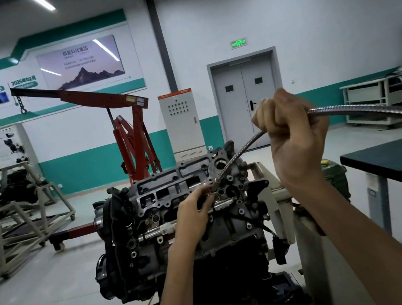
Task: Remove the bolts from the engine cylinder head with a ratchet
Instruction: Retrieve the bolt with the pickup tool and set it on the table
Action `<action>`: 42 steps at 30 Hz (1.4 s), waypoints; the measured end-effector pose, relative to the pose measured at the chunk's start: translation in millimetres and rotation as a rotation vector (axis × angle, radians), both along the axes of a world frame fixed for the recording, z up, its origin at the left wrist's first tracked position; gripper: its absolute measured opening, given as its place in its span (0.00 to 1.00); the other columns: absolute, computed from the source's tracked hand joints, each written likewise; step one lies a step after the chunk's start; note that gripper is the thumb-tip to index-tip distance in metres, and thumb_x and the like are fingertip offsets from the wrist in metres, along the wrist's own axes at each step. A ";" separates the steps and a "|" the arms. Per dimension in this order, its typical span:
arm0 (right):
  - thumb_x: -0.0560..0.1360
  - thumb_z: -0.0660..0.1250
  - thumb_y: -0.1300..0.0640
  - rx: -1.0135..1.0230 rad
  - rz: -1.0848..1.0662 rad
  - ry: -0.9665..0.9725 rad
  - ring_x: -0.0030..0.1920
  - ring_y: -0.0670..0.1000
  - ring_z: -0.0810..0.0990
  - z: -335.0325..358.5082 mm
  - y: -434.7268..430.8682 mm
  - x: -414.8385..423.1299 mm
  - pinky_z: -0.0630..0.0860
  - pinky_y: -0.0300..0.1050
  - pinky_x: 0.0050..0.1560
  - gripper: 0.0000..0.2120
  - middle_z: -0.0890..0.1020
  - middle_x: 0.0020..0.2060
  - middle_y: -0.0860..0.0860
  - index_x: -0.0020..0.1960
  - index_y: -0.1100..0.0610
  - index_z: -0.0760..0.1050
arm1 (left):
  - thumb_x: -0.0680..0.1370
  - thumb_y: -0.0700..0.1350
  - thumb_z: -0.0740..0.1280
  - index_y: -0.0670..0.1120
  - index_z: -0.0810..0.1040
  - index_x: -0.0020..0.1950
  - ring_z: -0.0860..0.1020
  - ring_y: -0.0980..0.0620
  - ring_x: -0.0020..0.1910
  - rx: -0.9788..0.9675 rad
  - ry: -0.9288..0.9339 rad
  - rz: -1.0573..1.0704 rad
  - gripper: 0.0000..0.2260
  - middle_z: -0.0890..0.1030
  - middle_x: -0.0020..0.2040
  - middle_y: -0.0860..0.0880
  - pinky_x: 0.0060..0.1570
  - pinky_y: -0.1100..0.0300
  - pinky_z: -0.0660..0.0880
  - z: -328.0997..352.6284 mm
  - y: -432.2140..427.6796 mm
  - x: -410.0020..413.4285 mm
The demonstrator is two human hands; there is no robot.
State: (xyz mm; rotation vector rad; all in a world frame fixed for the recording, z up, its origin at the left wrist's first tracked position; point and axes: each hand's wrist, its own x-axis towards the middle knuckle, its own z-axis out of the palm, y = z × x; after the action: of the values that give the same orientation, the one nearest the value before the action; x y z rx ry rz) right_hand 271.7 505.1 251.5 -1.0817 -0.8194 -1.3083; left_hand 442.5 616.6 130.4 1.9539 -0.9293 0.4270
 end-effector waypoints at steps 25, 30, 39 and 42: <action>0.78 0.48 0.63 0.170 -1.084 0.191 0.23 0.48 0.57 -57.4 -276.4 -400.7 0.61 0.42 0.29 0.21 0.60 0.21 0.44 0.26 0.55 0.58 | 0.83 0.44 0.57 0.39 0.74 0.44 0.72 0.46 0.40 -0.016 0.399 -0.559 0.12 0.79 0.43 0.41 0.36 0.61 0.63 -10.7 -455.9 -355.9; 0.79 0.53 0.53 0.249 -1.395 0.186 0.24 0.45 0.59 -43.5 -324.9 -525.9 0.57 0.42 0.29 0.21 0.61 0.21 0.42 0.27 0.48 0.62 | 0.83 0.43 0.54 0.33 0.75 0.54 0.76 0.39 0.53 0.087 0.557 -0.470 0.15 0.78 0.54 0.35 0.49 0.52 0.68 -30.6 -516.4 -390.8; 0.77 0.56 0.55 0.111 -2.399 0.998 0.23 0.54 0.70 -63.8 -438.4 -622.2 0.60 0.45 0.27 0.21 0.66 0.20 0.55 0.25 0.56 0.61 | 0.80 0.45 0.65 0.46 0.78 0.45 0.76 0.54 0.38 0.203 0.297 -0.968 0.06 0.80 0.43 0.48 0.38 0.65 0.70 -72.6 -560.7 -492.7; 0.78 0.56 0.59 -0.014 -2.453 1.362 0.30 0.62 0.75 -94.6 -469.2 -626.1 0.66 0.48 0.32 0.14 0.76 0.28 0.63 0.35 0.62 0.71 | 0.80 0.44 0.64 0.44 0.80 0.50 0.76 0.52 0.42 0.263 0.196 -1.080 0.06 0.79 0.46 0.47 0.41 0.64 0.70 -85.4 -569.0 -516.1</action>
State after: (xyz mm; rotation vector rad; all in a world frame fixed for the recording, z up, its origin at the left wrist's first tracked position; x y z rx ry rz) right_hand -354.3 35.9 156.9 -2.3973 2.2776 -1.3839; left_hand -73.5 47.6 45.0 1.3821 -1.7715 -0.5176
